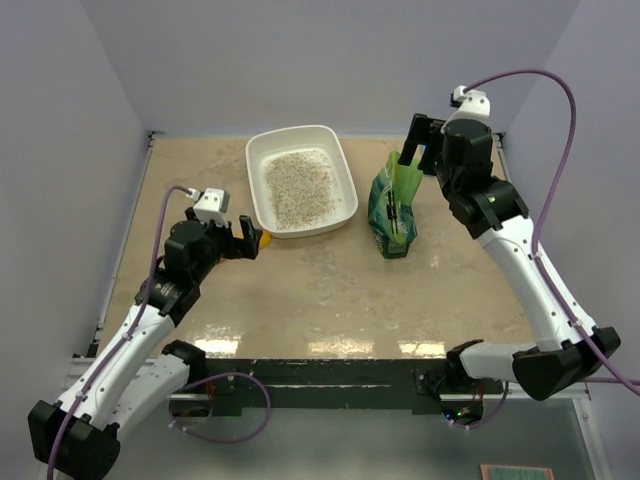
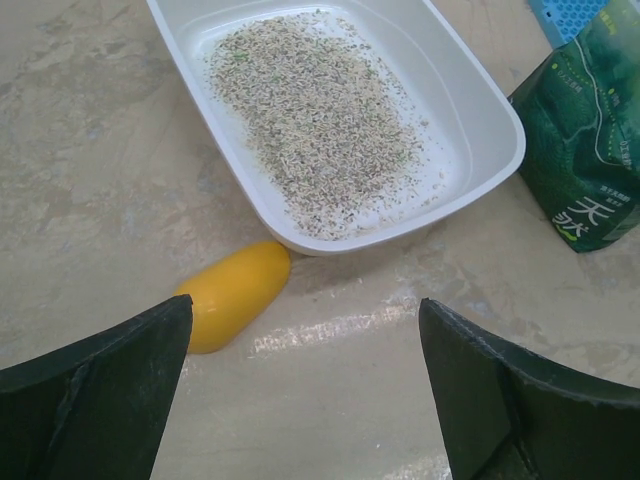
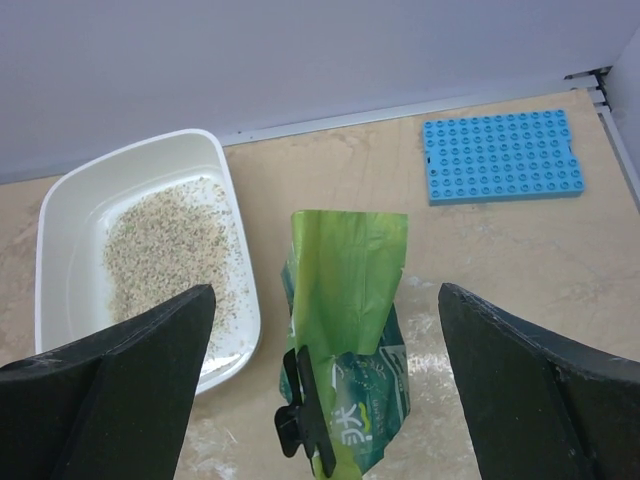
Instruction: Fill the litter box with clean litter
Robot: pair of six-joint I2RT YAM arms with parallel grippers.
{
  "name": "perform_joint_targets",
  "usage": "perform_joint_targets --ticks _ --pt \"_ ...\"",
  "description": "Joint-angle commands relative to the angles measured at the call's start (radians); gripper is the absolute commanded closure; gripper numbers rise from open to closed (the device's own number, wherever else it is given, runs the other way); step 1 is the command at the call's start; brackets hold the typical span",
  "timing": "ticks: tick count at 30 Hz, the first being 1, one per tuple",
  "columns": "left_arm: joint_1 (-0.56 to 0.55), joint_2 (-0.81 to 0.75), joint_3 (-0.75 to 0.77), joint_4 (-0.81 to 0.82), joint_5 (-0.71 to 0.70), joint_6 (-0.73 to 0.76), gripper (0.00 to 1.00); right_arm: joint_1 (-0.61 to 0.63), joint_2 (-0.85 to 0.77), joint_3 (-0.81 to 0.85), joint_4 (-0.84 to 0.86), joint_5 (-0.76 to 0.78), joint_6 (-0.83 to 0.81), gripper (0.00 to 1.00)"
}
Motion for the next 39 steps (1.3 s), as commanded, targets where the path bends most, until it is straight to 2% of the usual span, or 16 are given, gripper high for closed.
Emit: perform_joint_targets --ticks 1,5,9,16,21,25,29,35,39 --pt "0.007 0.021 0.103 -0.016 0.071 -0.032 0.00 0.004 -0.048 0.030 -0.001 0.019 0.000 0.02" --pt "0.007 0.067 0.127 -0.102 0.121 0.011 0.00 0.003 -0.052 0.004 -0.008 -0.023 -0.012 0.02" --pt "0.005 0.061 0.081 -0.076 0.123 0.017 0.00 0.003 -0.045 -0.010 -0.019 -0.003 0.015 0.02" --pt "0.007 0.069 0.055 -0.061 0.137 0.025 0.00 0.004 -0.045 -0.005 -0.001 -0.058 0.026 0.02" --pt "0.007 0.046 0.046 -0.061 0.144 0.014 0.00 0.004 -0.017 0.007 -0.086 -0.057 -0.026 0.02" --pt "0.007 0.032 0.040 -0.056 0.155 0.006 0.00 0.003 -0.010 -0.021 -0.114 -0.139 -0.051 0.02" --pt "0.007 0.031 0.046 -0.061 0.157 0.008 0.00 0.029 0.033 -0.022 -0.170 -0.153 -0.052 0.02" --pt "0.007 0.034 0.052 -0.088 0.146 0.005 0.00 0.156 0.082 -0.059 -0.212 -0.060 0.007 0.05" --pt "0.007 0.026 0.054 -0.102 0.125 -0.001 0.00 0.185 0.109 -0.070 -0.236 -0.005 0.084 0.07"
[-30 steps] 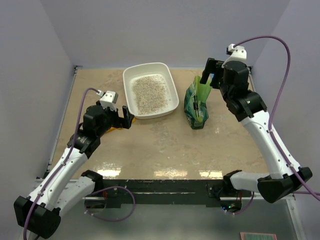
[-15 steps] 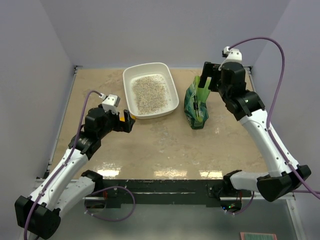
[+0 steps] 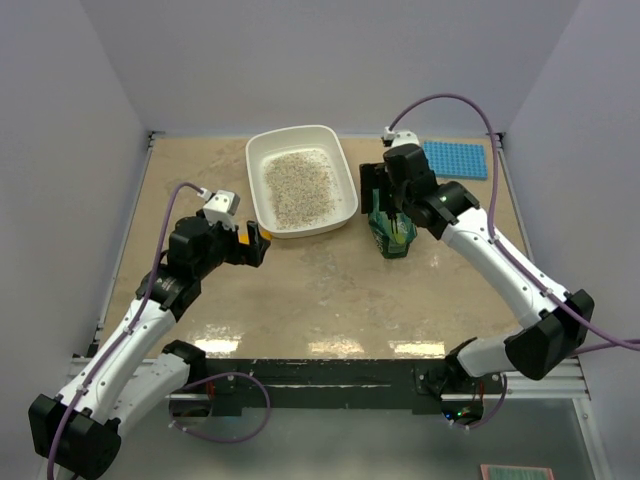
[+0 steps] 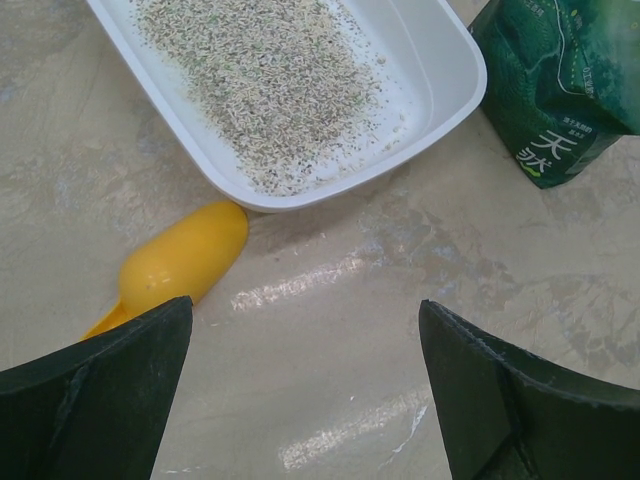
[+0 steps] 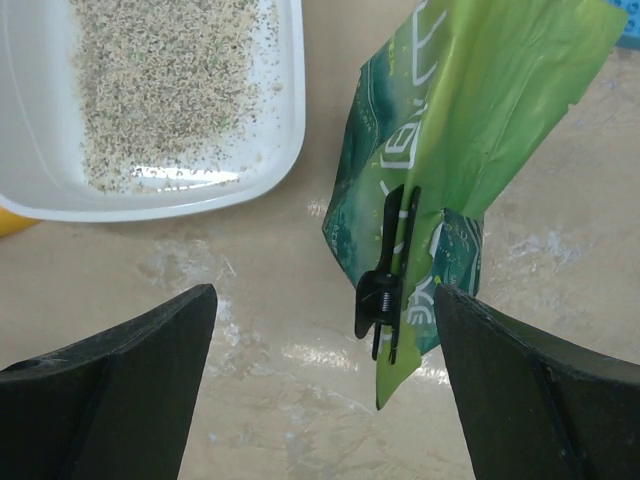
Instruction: Fill the litter box with clean litter
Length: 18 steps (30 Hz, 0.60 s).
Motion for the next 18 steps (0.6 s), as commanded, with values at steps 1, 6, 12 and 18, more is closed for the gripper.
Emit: perform_joint_targets --ticks 1,6,12,18 --pt "0.006 -0.018 0.011 -0.004 -0.017 -0.005 0.00 0.025 -0.009 -0.015 -0.023 0.103 0.082 0.08" --pt "0.006 -0.033 0.010 -0.002 -0.003 -0.012 0.00 0.061 0.011 -0.007 -0.072 0.163 0.141 0.13" --pt "0.006 -0.047 0.007 0.002 0.016 -0.020 0.00 0.125 0.043 0.002 -0.119 0.261 0.208 0.13" --pt "0.005 -0.055 0.005 0.001 0.023 -0.024 0.00 0.128 0.037 -0.019 -0.110 0.304 0.240 0.20"
